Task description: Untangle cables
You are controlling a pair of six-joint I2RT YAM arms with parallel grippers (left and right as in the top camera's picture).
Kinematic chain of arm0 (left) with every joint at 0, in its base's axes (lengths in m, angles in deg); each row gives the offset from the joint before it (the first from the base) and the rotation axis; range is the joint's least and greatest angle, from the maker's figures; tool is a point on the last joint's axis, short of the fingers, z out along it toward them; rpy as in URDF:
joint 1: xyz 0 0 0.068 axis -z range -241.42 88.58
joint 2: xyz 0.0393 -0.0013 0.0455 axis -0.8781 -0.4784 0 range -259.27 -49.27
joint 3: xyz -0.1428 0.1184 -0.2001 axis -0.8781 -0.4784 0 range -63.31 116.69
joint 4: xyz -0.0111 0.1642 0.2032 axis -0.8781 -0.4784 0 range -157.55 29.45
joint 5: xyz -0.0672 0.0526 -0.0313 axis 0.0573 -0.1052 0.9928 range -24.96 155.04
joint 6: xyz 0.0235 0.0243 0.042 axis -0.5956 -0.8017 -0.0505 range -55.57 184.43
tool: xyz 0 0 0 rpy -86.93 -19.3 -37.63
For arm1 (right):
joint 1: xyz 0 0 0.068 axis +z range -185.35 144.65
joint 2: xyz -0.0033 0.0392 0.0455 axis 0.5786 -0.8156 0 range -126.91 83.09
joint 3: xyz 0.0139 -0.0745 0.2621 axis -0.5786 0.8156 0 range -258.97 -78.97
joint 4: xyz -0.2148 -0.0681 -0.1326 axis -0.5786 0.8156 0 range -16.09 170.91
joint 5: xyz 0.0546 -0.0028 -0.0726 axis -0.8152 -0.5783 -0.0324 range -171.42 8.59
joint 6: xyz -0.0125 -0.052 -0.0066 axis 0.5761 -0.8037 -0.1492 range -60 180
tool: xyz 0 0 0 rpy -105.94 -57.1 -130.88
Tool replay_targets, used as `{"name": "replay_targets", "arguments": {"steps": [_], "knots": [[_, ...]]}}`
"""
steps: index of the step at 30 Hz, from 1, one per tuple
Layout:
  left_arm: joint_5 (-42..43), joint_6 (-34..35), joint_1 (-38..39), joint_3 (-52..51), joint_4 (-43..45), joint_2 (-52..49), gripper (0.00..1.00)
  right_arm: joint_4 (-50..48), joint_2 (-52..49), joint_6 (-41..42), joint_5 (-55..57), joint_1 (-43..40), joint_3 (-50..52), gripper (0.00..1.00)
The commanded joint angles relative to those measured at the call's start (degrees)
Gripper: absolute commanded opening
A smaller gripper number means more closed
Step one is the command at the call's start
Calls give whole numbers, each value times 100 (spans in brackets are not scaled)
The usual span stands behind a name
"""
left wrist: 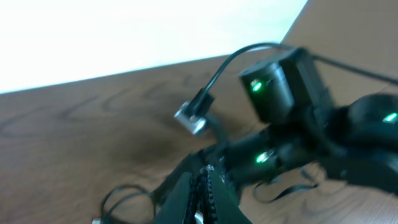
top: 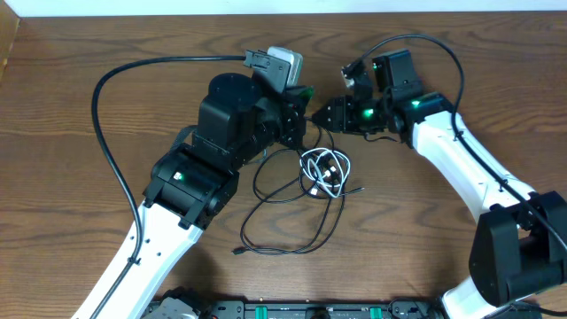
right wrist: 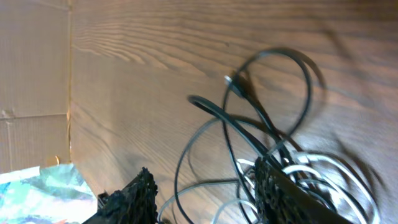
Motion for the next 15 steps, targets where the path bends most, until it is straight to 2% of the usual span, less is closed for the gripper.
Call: {"name": "replay_targets", "arguments": {"steps": [1, 7, 15], "knots": [[-385, 52, -4, 120, -212, 33, 7, 212, 17, -111, -131, -120, 37, 49], [-800, 52, -37, 120, -658, -105, 8, 879, 17, -85, -20, -37, 37, 47], [-868, 55, -42, 120, -846, -393, 8, 1228, 17, -85, 520, 409, 44, 54]]}}
